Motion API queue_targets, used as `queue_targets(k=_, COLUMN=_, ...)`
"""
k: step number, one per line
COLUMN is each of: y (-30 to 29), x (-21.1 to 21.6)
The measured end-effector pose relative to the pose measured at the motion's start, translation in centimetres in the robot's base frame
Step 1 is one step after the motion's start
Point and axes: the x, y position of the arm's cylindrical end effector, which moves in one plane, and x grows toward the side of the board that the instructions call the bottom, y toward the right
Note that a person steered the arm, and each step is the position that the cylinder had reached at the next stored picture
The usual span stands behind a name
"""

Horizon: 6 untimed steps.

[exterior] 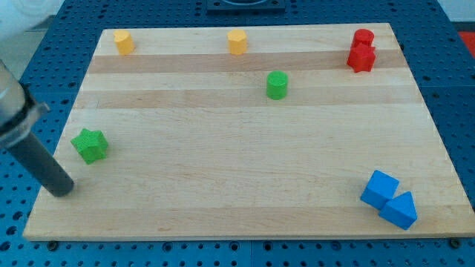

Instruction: Move green star upwards

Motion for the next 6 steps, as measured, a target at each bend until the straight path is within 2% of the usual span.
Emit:
queue_targets(k=2, y=0.1, x=-1.1)
queue_targets(k=3, y=1.7, x=-6.2)
queue_targets(k=6, y=1.9, x=-12.8)
